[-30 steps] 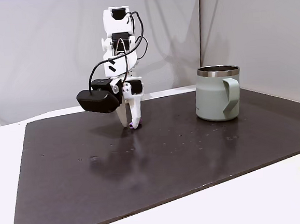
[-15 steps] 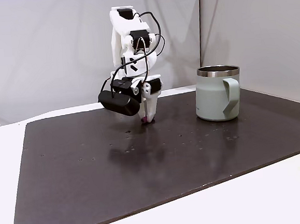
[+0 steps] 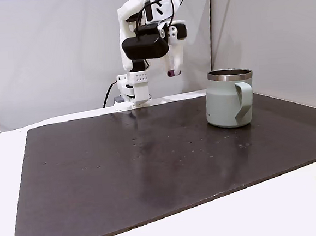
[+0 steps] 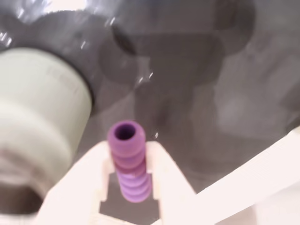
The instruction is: Grasp a pengrip and put it in the cup.
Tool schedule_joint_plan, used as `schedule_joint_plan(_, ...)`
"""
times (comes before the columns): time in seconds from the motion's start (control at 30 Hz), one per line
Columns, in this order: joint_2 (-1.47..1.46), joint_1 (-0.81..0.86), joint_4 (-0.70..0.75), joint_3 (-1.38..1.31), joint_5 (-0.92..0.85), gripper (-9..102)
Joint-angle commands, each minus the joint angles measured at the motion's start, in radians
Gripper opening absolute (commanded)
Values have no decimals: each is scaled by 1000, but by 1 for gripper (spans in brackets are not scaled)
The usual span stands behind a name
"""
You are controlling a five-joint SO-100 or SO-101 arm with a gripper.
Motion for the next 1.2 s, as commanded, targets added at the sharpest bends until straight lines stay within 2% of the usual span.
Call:
schedule_joint_plan(0.0,38,-61,32,-127,69,0)
schedule_joint_plan(0.37,-158,-233,32,-426,345,0)
schedule_joint_plan(0.6,-301,-285,34,-667,517,0)
schedule_joint_plan(0.87,-417,-285,-32,-753,563,2)
schedule_joint_plan(0.97,-442,-293,-29,-755,532,12)
schedule_joint_plan(1.1,-442,-299,-20,-755,495,37)
schedule_joint_plan(1.17,-434,-304,-20,-759,477,43)
